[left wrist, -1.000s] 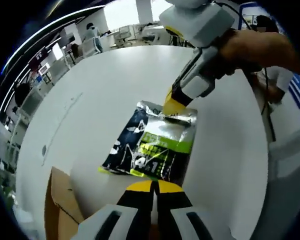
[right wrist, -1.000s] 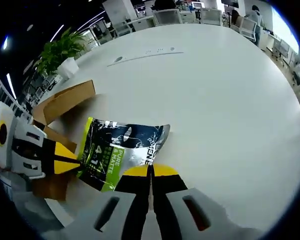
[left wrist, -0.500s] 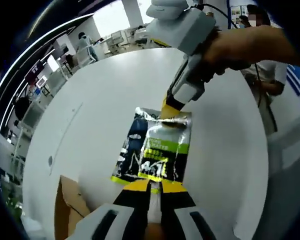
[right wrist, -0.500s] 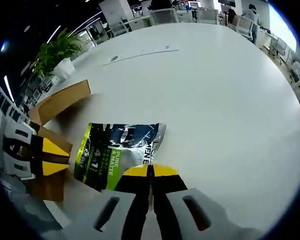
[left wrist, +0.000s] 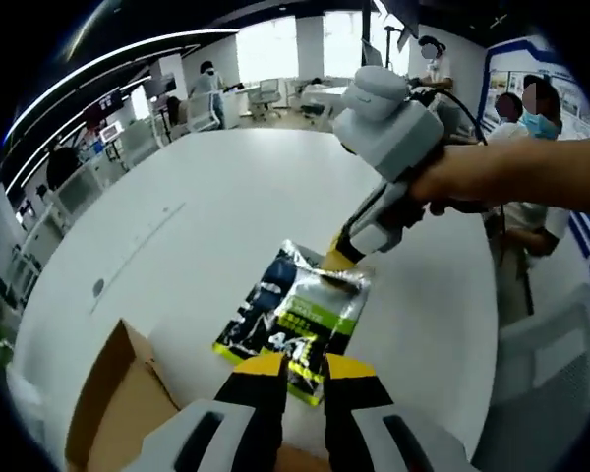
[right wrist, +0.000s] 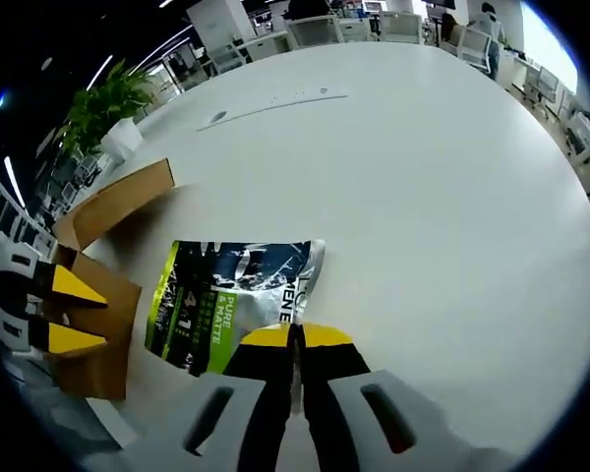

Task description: Operate the shoe box by opening the lid, removing the specified soft item, and placing it in the target area until the item is outside and the box remains undamaged.

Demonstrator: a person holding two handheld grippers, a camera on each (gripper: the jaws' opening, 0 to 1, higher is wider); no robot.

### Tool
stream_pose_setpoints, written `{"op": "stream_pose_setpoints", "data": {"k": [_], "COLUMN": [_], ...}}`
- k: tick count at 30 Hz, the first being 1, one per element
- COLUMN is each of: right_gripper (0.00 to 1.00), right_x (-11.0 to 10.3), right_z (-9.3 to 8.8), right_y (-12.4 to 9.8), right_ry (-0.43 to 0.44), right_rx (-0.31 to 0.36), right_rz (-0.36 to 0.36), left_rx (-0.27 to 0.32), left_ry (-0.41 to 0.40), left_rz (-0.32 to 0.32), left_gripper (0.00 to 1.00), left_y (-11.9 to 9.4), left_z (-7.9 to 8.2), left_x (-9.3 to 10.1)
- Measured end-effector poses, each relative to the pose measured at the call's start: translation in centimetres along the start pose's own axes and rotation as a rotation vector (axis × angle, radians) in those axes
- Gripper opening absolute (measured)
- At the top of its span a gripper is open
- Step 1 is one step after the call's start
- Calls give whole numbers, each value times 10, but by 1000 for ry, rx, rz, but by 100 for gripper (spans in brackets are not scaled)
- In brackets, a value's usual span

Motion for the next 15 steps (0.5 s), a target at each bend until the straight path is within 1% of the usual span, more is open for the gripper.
{"op": "stream_pose_setpoints", "data": {"k": [7,15], "right_gripper": [3,7], "right_x": [0,5], "right_z": [-3,2], "right_y": [-2,-5], "right_ry": [-14,-43], "right_rx": [-11,21], "right_rz": [0,-15], "left_rx": [36,66], "left_ry": [-52,-84], "left_rz": [5,19], "left_gripper": [15,17], "left_y": [-13,-28], "left_z": [1,0], "left_x": [-1,-2]}}
Point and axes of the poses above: the point that each gripper's makers call its tool centre point, and the gripper's own axes: y roughly forward along the fingers, x roughly to its right, z roughly out of its top, the point moved 4 cm from there along -y, roughly backward along the fingers, and after that the axes turned 4 degrees about -x, right-handed, at the moved point
